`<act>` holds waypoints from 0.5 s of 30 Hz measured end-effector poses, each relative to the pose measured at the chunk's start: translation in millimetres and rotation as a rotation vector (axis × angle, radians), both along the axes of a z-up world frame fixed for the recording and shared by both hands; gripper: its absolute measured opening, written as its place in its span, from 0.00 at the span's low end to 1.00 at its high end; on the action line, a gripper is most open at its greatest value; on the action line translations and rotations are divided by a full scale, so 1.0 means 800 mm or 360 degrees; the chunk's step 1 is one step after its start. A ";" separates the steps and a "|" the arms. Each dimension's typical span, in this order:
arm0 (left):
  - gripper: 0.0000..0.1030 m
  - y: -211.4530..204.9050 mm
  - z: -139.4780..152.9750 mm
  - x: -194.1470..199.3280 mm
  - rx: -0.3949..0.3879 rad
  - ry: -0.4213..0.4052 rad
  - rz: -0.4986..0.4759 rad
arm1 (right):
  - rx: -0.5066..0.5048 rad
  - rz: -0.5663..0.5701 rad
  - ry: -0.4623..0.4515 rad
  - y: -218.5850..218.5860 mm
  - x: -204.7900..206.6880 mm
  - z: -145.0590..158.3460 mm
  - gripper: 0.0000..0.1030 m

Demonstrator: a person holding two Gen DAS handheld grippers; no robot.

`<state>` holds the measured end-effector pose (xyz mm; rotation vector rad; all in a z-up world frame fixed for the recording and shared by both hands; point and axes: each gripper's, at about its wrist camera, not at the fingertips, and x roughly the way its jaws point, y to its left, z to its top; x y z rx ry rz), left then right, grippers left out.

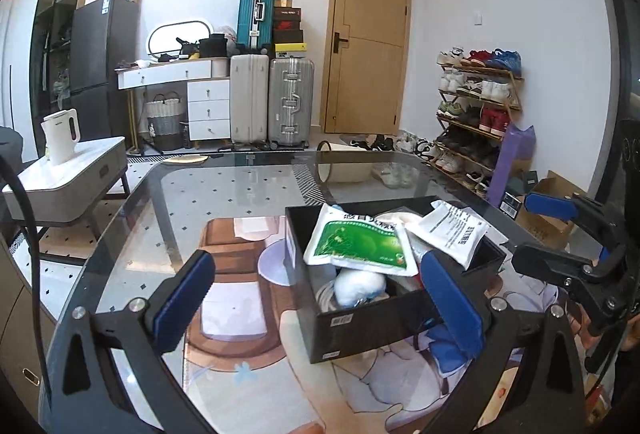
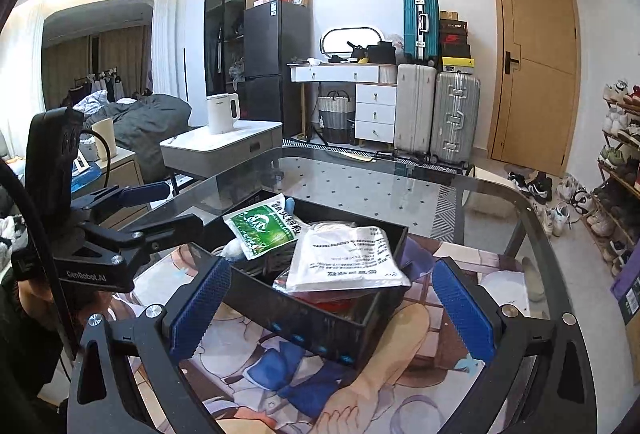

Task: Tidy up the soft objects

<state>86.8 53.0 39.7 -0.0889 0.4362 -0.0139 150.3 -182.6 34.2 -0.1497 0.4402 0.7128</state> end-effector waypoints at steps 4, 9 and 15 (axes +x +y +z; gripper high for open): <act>1.00 0.008 -0.008 -0.001 -0.0025 0.0008 0.0026 | 0.0005 -0.0030 -0.0050 0.005 -0.007 -0.005 0.99; 1.00 0.010 -0.014 -0.001 -0.0007 0.0007 0.0054 | 0.0072 -0.0026 -0.0042 0.002 -0.007 -0.007 0.99; 1.00 0.008 -0.013 -0.001 0.0022 0.0001 0.0051 | 0.0085 -0.0018 -0.0043 0.003 -0.007 -0.013 0.99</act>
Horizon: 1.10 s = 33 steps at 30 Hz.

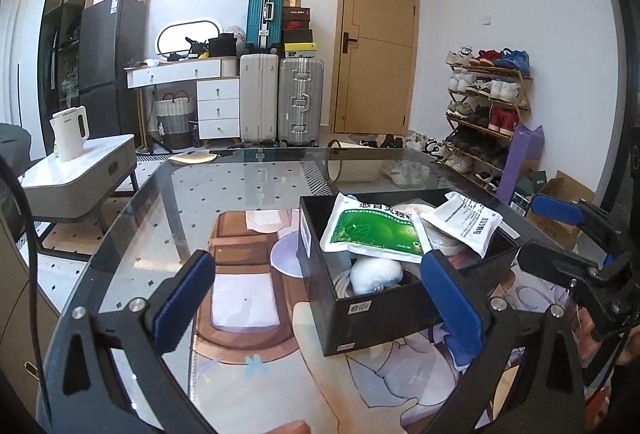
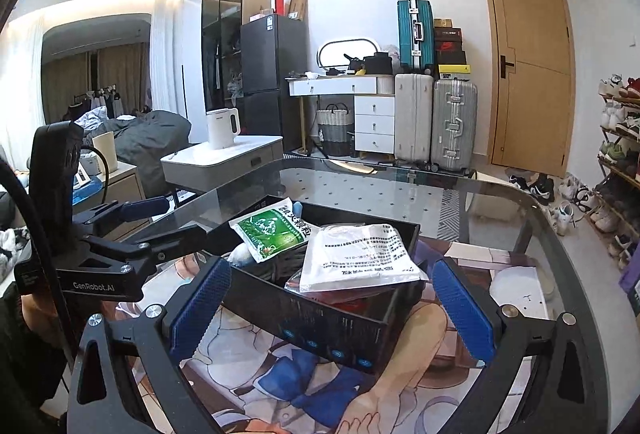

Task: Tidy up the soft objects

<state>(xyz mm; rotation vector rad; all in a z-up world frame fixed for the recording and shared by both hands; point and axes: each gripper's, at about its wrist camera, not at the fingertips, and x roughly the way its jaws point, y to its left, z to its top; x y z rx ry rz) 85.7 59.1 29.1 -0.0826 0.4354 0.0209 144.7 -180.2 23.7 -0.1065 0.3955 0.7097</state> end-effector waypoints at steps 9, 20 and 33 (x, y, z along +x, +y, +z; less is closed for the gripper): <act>1.00 -0.008 0.001 -0.005 0.0011 -0.0004 -0.0001 | 0.0054 0.0004 -0.0020 -0.010 -0.009 -0.008 0.99; 1.00 -0.010 -0.002 -0.001 0.0012 0.0026 0.0004 | 0.0023 -0.0039 -0.0056 -0.007 -0.016 -0.009 0.99; 1.00 -0.001 -0.002 -0.004 -0.0026 0.0000 0.0019 | 0.0048 -0.0034 -0.0049 -0.015 -0.013 -0.008 0.99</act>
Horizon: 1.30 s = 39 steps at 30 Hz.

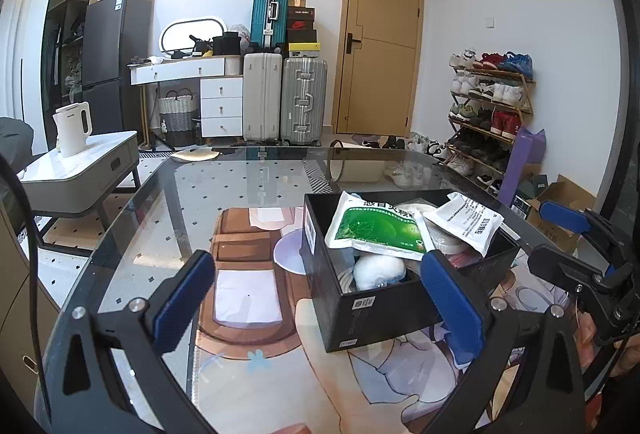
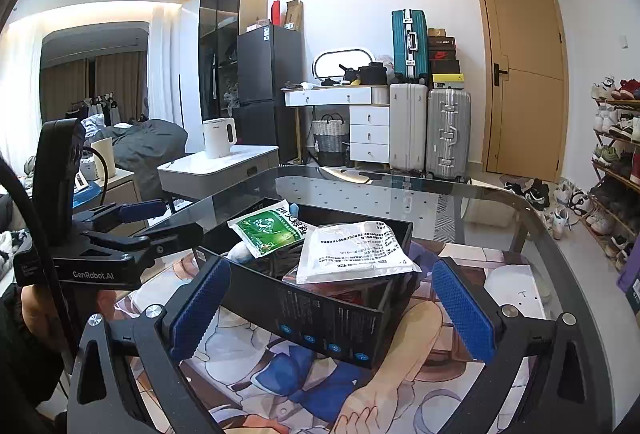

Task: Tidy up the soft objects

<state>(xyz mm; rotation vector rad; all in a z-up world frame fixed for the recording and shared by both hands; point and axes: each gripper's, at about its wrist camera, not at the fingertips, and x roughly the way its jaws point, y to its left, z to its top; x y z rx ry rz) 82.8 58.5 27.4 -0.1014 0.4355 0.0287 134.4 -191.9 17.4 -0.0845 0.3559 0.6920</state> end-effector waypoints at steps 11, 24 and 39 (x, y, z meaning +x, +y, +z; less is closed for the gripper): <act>1.00 0.000 0.000 -0.001 -0.0005 -0.0014 0.0010 | 0.0005 0.0002 -0.0001 -0.001 0.000 0.000 0.99; 1.00 -0.002 0.002 -0.003 0.0004 -0.0008 0.0009 | 0.0004 0.0000 -0.0001 0.003 0.001 0.001 0.99; 1.00 -0.001 0.002 -0.003 0.0005 -0.0008 0.0010 | 0.0005 0.0000 0.0001 0.004 -0.002 0.001 0.99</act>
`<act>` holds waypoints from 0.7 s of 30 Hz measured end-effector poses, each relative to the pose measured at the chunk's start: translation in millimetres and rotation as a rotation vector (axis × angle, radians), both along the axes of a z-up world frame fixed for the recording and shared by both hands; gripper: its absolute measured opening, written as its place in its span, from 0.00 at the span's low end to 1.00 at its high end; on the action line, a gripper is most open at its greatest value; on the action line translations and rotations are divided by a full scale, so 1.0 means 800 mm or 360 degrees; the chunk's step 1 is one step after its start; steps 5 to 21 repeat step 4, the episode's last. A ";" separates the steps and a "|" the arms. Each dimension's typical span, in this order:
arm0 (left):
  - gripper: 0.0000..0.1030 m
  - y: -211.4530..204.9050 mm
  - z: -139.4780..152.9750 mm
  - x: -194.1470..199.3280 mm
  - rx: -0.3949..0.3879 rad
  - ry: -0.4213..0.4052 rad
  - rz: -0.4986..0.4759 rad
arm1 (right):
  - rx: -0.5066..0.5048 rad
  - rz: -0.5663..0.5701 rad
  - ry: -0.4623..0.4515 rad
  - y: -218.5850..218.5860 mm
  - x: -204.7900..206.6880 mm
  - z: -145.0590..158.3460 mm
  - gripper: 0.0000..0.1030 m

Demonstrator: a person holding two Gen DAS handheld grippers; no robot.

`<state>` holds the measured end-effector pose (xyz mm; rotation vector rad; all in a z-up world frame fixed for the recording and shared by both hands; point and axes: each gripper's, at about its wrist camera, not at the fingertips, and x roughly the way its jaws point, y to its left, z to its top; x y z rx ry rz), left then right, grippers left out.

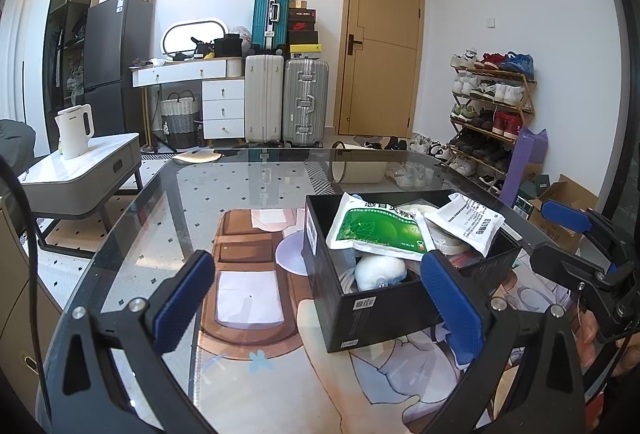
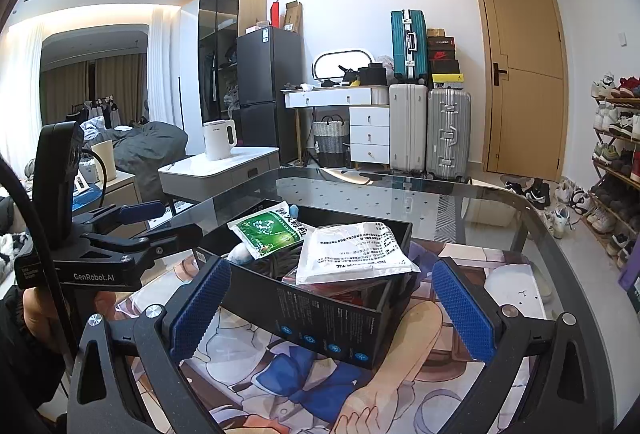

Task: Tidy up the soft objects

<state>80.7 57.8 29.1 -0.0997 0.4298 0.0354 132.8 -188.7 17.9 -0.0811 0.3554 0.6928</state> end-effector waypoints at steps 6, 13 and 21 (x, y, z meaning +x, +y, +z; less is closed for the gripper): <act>1.00 0.000 0.000 0.000 0.0003 0.0006 -0.0001 | -0.0001 0.0001 -0.0001 0.001 0.000 0.000 0.99; 1.00 0.000 0.000 0.000 0.0003 0.0006 -0.0001 | -0.0001 0.0001 -0.0001 0.001 0.000 0.000 0.99; 1.00 0.000 0.000 0.000 0.0003 0.0006 -0.0001 | -0.0001 0.0001 -0.0001 0.001 0.000 0.000 0.99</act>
